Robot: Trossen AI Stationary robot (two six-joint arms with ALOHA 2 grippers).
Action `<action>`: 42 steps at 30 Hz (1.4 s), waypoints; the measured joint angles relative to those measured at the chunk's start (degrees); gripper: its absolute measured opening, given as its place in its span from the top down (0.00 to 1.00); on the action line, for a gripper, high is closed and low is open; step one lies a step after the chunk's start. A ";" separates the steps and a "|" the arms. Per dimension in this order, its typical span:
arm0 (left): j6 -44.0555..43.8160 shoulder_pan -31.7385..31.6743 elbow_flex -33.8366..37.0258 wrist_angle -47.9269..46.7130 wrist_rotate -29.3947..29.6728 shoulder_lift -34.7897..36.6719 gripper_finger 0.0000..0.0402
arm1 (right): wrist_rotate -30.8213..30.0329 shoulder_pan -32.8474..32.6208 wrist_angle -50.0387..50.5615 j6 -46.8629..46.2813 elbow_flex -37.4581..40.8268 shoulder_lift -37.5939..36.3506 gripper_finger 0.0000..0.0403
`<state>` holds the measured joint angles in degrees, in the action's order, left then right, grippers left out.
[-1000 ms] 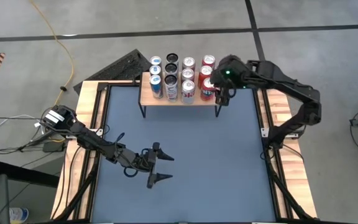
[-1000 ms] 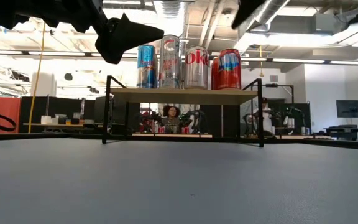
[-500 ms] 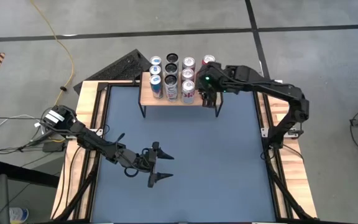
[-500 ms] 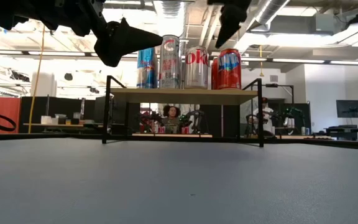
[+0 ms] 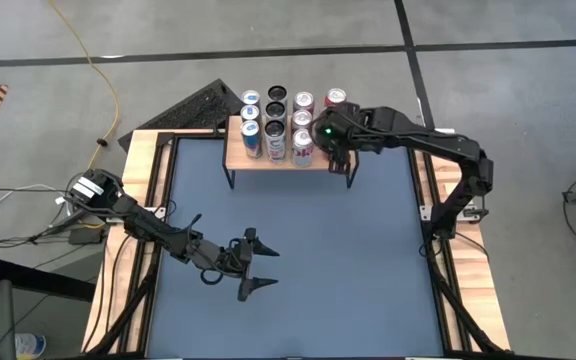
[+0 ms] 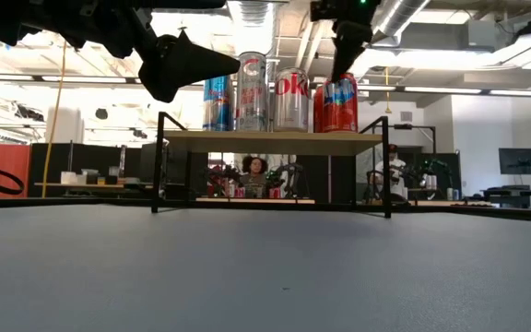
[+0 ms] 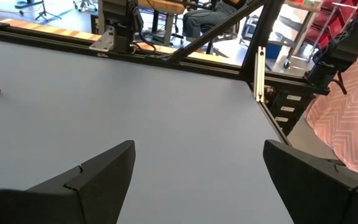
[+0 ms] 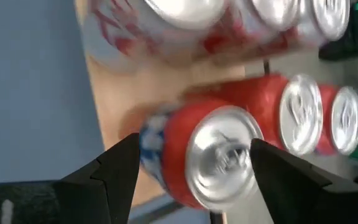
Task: Place canned beverage on shelf
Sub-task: Put the orange soda can on the shelf aligned with the other orange soda can
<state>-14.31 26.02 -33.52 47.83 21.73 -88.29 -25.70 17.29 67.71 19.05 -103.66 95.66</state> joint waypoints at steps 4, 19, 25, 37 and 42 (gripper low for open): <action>-0.04 0.00 0.00 0.02 0.03 0.00 0.15 | 0.14 0.56 2.54 -1.41 0.00 0.00 0.28; -0.07 0.00 0.00 0.04 0.14 0.00 0.15 | 2.43 -4.64 7.21 5.48 -0.22 -0.15 0.28; -0.07 0.00 0.00 0.07 0.16 0.00 0.15 | 0.42 -6.15 8.69 6.48 -0.17 -0.14 0.28; 0.08 -0.06 0.00 0.07 0.18 0.00 0.15 | -3.49 -9.50 6.88 2.20 0.07 -3.69 0.28; 0.22 -0.15 0.00 0.07 0.18 0.00 0.15 | -2.85 -11.87 7.43 -7.23 0.16 -6.68 0.28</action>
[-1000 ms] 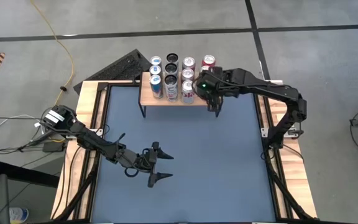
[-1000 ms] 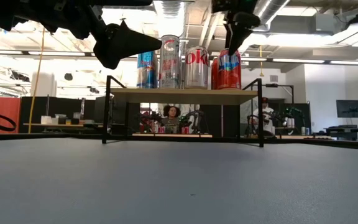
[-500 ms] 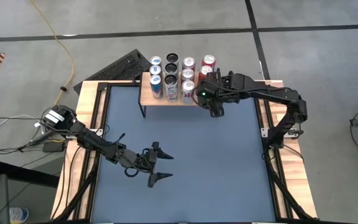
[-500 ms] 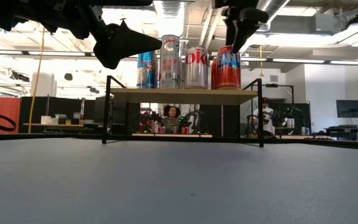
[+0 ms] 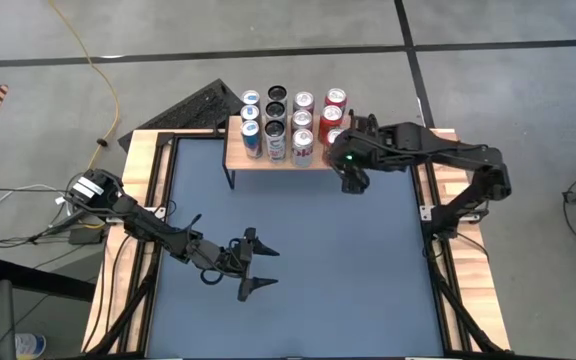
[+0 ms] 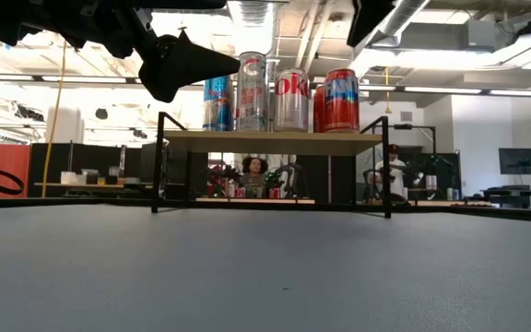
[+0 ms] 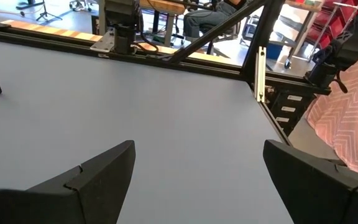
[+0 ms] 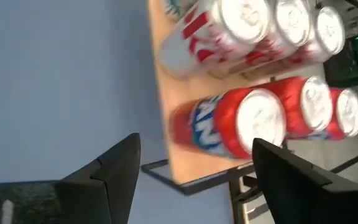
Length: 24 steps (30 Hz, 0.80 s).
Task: Place canned beverage on shelf
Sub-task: Put the orange soda can on the shelf aligned with the other orange soda can
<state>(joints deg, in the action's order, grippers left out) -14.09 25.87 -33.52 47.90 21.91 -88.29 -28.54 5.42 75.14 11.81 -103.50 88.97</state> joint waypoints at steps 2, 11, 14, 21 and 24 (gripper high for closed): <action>-0.13 0.00 0.00 0.00 -0.02 0.00 0.15 | 1.57 -0.87 -0.96 -3.28 2.33 -1.97 0.28; -0.18 0.00 0.00 0.09 -0.04 0.00 0.15 | -2.95 -2.99 -25.94 -5.57 31.72 -15.51 0.33; -0.91 0.00 0.00 0.09 -0.05 0.00 0.15 | -3.03 -2.01 -34.36 -6.25 39.25 -17.82 0.34; -1.66 -0.02 0.00 0.04 0.24 0.00 0.15 | -2.69 1.88 -46.64 -3.90 49.01 -18.38 0.35; -1.64 -0.02 0.00 0.02 1.13 0.00 0.15 | -1.52 3.19 -48.09 -3.69 49.63 -18.41 0.35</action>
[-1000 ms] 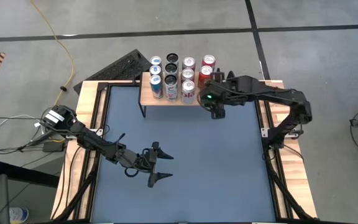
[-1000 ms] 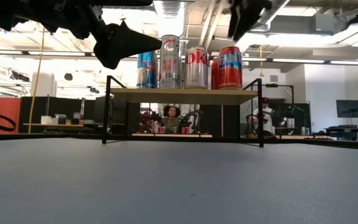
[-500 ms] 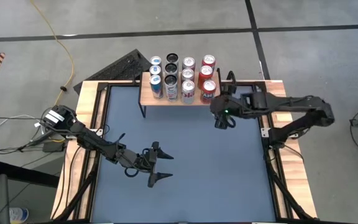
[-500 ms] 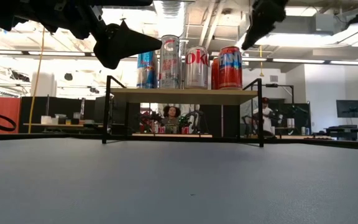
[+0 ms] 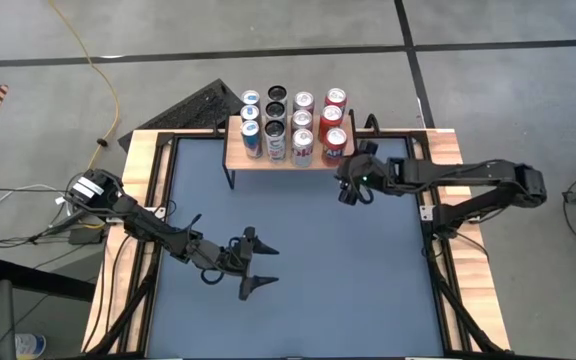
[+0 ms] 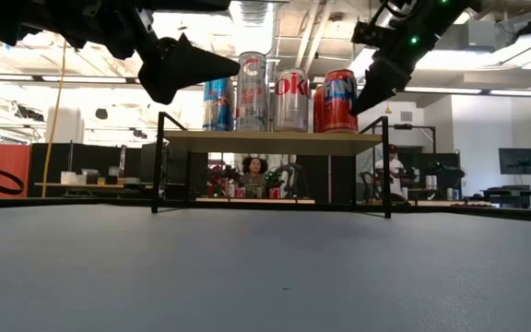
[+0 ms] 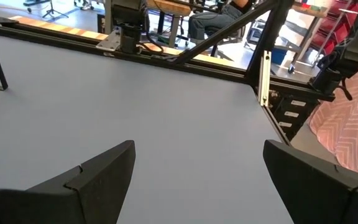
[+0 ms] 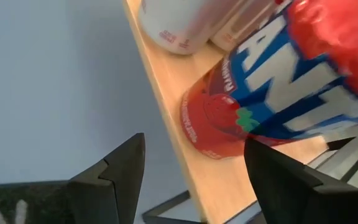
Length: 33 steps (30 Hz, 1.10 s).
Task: Place canned beverage on shelf
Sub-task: Put the orange soda can on the shelf aligned with the other orange soda can
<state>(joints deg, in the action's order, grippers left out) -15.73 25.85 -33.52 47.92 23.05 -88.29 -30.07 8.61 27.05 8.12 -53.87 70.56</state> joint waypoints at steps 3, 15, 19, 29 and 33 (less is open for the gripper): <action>0.20 0.00 0.00 0.00 0.20 0.00 0.15 | 0.13 1.20 -0.59 2.04 0.07 -0.57 0.35; 0.40 0.00 0.00 -0.15 1.47 0.00 0.15 | 4.50 4.80 -2.66 3.52 0.11 0.98 0.35; 0.14 0.00 0.00 -0.82 1.45 0.00 0.15 | 2.87 3.20 -0.73 3.76 0.11 -2.86 0.35; 0.13 -1.70 0.00 -0.37 1.82 0.00 0.15 | -7.49 14.36 -10.45 7.82 0.02 -15.54 0.41; -0.37 -3.30 0.00 -0.24 1.82 0.00 0.15 | -4.44 22.51 -18.14 7.85 0.02 -13.35 0.49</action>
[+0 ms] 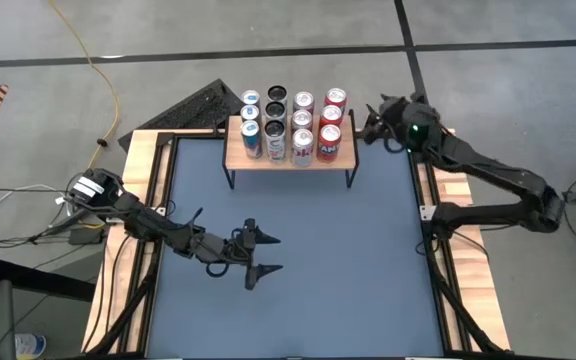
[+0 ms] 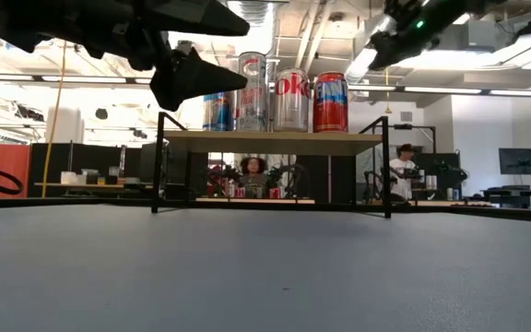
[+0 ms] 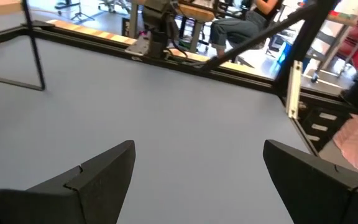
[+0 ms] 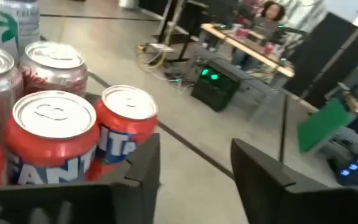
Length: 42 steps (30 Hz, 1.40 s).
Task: Place canned beverage on shelf
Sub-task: Put the orange soda can on the shelf aligned with the other orange soda can
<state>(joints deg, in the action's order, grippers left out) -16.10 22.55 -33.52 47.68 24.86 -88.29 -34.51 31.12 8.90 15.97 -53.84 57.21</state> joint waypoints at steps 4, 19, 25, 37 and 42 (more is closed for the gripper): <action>-0.59 -1.02 0.00 0.02 -0.01 0.00 0.15 | 6.28 5.48 -5.59 0.48 0.00 5.49 0.61; -0.04 -1.49 0.00 -0.92 -0.20 0.00 0.15 | 25.71 20.79 -16.60 1.62 0.00 19.22 0.92; -0.02 -2.12 0.00 -0.92 0.03 0.00 0.15 | 38.84 24.46 -18.58 -1.40 0.02 20.41 0.99; -0.09 -3.08 0.00 -0.88 0.00 0.00 0.15 | 43.65 23.15 -21.42 -1.51 0.02 26.53 1.00; 0.11 -3.33 0.00 -0.88 -0.04 0.00 0.15 | 43.55 21.57 -22.53 -1.12 0.02 26.53 1.00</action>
<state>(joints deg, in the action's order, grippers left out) -15.98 19.22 -33.52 46.81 24.82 -88.29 9.04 52.69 -13.63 14.85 -53.82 83.74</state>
